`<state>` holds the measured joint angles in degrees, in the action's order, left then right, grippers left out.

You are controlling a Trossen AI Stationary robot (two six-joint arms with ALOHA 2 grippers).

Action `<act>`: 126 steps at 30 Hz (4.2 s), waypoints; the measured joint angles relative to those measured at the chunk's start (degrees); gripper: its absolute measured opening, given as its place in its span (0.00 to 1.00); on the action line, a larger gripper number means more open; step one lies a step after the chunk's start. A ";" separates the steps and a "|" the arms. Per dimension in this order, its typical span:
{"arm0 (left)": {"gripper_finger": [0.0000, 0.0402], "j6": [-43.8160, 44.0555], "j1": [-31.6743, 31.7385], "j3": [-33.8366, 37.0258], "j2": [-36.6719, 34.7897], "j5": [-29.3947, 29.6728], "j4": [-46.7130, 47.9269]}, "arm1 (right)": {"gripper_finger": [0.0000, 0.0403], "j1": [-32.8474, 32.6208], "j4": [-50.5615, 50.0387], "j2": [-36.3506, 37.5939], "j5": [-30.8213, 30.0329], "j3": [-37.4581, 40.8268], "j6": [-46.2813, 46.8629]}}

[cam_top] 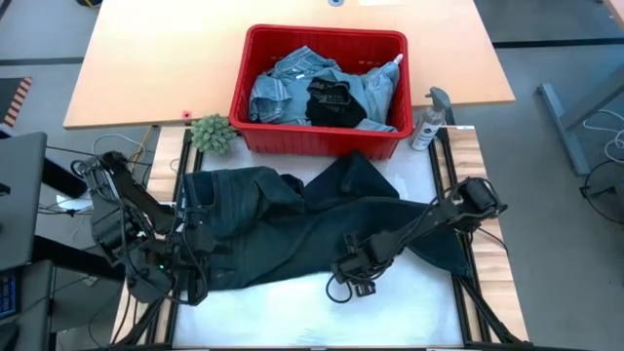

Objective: Fold Laundry from Bin
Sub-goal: Fold the black pants

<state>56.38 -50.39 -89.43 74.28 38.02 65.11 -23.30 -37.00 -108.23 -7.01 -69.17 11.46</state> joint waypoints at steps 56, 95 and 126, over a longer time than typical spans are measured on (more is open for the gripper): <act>0.49 33.91 -10.83 20.54 -2.76 2.89 -6.94 | 0.49 -23.29 -4.44 -0.43 2.02 -21.83 48.17; 0.49 74.58 -12.68 51.75 -9.53 -17.34 -0.93 | 0.47 -11.59 -13.53 -0.60 -21.39 -25.05 40.29; 0.00 72.82 -12.36 49.30 -9.55 -9.92 -11.43 | 0.28 -11.61 -6.80 -12.06 -15.88 -25.03 43.15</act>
<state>129.21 -62.75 -40.13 64.73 28.10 53.69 -34.91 -43.80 -120.29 -22.89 -94.19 54.61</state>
